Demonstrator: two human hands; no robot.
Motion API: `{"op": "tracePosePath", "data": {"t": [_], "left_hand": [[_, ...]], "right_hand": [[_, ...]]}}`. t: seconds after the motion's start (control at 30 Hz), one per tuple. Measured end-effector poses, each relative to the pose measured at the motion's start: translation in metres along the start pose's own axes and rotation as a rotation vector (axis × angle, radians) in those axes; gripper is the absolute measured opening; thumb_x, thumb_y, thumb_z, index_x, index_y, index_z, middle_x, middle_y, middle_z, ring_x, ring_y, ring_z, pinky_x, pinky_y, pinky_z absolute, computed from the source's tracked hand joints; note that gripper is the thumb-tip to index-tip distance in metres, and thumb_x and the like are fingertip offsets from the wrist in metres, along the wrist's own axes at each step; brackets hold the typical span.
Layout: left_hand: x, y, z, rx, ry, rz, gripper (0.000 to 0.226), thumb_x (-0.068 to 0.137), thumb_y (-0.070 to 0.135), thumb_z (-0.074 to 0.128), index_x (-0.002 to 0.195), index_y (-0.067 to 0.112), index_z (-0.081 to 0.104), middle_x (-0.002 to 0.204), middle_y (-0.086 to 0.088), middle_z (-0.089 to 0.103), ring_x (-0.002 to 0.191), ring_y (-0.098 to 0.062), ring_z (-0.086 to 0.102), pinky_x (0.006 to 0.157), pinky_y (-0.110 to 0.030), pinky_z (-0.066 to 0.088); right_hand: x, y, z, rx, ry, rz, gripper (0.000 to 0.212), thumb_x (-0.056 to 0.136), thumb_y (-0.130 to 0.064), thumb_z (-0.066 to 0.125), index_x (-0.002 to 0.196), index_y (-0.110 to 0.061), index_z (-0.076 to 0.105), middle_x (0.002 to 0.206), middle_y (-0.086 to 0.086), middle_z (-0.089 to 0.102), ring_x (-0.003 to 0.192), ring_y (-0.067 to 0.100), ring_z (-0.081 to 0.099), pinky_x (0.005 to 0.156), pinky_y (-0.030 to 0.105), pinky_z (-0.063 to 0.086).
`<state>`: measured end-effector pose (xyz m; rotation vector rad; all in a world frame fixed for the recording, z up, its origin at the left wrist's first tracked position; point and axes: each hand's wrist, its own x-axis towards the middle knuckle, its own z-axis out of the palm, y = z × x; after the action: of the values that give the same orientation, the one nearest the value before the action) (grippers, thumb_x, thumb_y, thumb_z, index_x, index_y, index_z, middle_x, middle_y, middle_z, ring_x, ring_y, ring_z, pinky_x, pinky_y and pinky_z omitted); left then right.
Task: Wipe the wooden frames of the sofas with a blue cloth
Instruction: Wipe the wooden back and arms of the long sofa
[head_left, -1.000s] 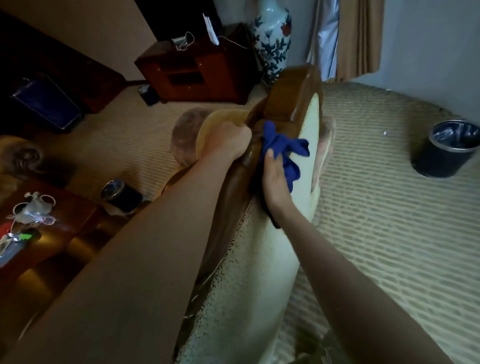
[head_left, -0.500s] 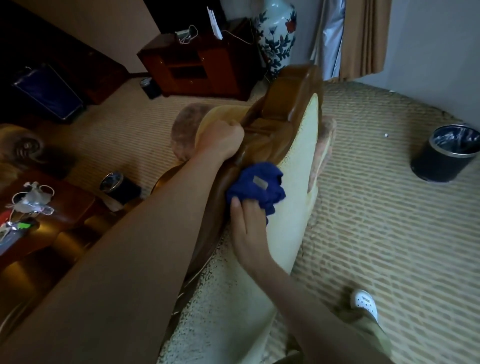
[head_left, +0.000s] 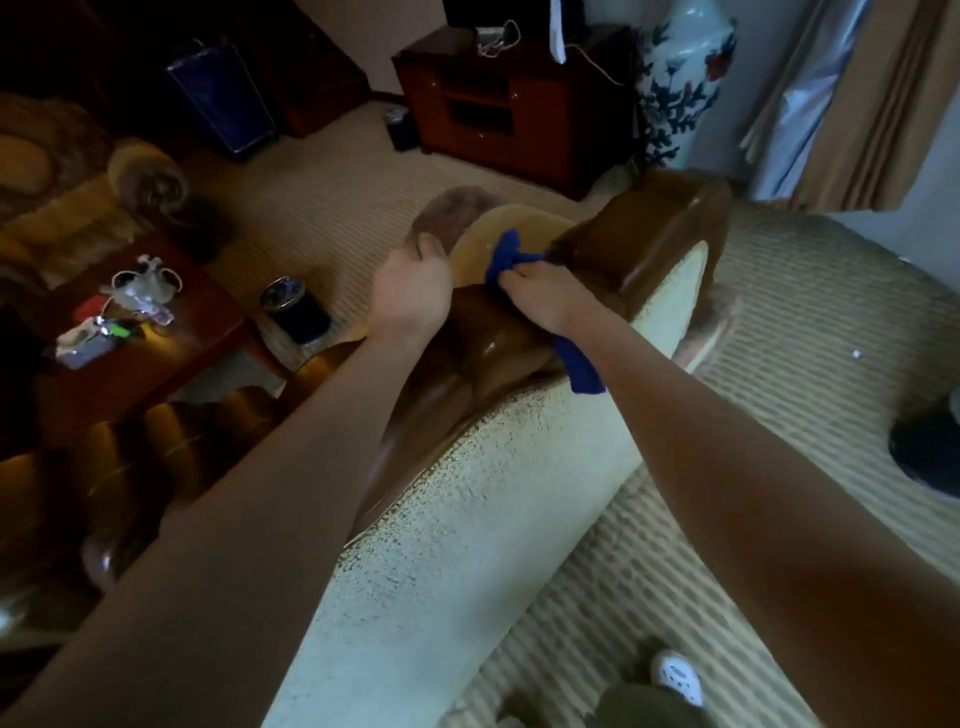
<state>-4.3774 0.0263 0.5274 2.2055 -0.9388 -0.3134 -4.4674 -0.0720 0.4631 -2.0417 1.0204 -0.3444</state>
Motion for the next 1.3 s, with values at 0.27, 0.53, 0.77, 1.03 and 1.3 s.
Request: {"op": "tracePosePath", "data": {"t": [0.27, 0.53, 0.77, 1.03, 1.3], "left_hand": [[-0.005, -0.013, -0.038, 0.177, 0.183, -0.179, 0.039, 0.099, 0.034, 0.03, 0.095, 0.009, 0.059, 0.097, -0.01, 0.059, 0.093, -0.03, 0.055, 0.097, -0.048, 0.042], [-0.02, -0.021, -0.038, 0.24, 0.398, -0.335, 0.034, 0.099, 0.029, 0.029, 0.091, 0.011, 0.057, 0.107, -0.018, 0.061, 0.105, -0.04, 0.053, 0.102, -0.051, 0.034], [-0.009, -0.029, -0.041, 0.08, 0.391, -0.36, 0.038, 0.102, 0.028, 0.029, 0.086, 0.01, 0.059, 0.085, -0.007, 0.058, 0.083, -0.025, 0.051, 0.072, -0.031, 0.034], [-0.007, -0.041, -0.042, -0.107, 0.568, -0.351, 0.049, 0.093, 0.033, 0.029, 0.09, 0.003, 0.068, 0.093, -0.01, 0.068, 0.092, -0.025, 0.061, 0.088, -0.043, 0.047], [-0.017, -0.039, -0.043, -0.304, 0.957, -0.385, 0.039, 0.096, 0.022, 0.032, 0.088, 0.012, 0.07, 0.095, -0.002, 0.069, 0.096, -0.015, 0.062, 0.091, -0.033, 0.049]], "right_hand": [[-0.045, -0.001, 0.01, -0.132, 0.096, -0.608, 0.035, 0.096, -0.035, 0.034, 0.089, -0.012, 0.061, 0.096, -0.002, 0.063, 0.099, 0.017, 0.054, 0.078, 0.033, 0.031], [0.005, -0.073, 0.032, -0.584, -0.218, -0.772, 0.034, 0.1, -0.033, 0.027, 0.106, -0.017, 0.057, 0.111, 0.007, 0.062, 0.104, 0.028, 0.055, 0.082, 0.04, 0.033], [0.073, -0.105, 0.065, -0.571, -0.778, -0.576, 0.04, 0.1, -0.035, 0.032, 0.127, -0.015, 0.053, 0.128, 0.004, 0.054, 0.111, 0.023, 0.053, 0.102, 0.041, 0.04], [0.048, -0.097, 0.028, -0.098, -0.814, -0.75, 0.027, 0.097, -0.027, 0.04, 0.09, -0.016, 0.063, 0.088, 0.003, 0.065, 0.085, 0.02, 0.059, 0.072, 0.035, 0.042], [0.044, -0.145, 0.075, -0.112, -1.121, -0.755, 0.032, 0.102, -0.008, 0.03, 0.127, 0.0, 0.049, 0.132, 0.015, 0.052, 0.119, 0.02, 0.048, 0.089, 0.014, 0.031]]}}
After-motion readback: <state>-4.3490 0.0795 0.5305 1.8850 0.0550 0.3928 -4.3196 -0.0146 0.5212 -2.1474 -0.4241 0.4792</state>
